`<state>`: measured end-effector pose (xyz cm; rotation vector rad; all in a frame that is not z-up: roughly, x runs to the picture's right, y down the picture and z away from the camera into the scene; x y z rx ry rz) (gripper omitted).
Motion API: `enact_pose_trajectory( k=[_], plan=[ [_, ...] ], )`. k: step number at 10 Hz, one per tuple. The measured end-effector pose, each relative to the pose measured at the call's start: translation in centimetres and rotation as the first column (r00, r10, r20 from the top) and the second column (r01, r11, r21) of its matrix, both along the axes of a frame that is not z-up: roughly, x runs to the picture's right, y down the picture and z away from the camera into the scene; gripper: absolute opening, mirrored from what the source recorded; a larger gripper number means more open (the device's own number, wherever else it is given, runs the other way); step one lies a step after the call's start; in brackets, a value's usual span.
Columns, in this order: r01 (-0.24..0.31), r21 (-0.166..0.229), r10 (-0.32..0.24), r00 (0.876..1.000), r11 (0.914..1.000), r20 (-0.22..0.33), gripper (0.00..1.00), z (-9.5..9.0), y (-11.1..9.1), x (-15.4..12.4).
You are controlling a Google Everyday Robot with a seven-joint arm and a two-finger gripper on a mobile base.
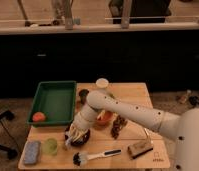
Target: Wipe purple bowl with towel
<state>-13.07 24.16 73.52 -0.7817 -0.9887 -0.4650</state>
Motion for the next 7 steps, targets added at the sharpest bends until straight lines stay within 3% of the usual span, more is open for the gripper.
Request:
enact_pose_trajectory(
  k=[3, 7],
  plan=[
    [-0.011, -0.004, 0.011, 0.999, 0.9999, -0.037, 0.01, 0.8, -0.4, 2.2],
    [-0.051, 0.027, 0.053, 0.997, 0.9983, -0.054, 0.01, 2.6, -2.2, 2.2]
  ],
)
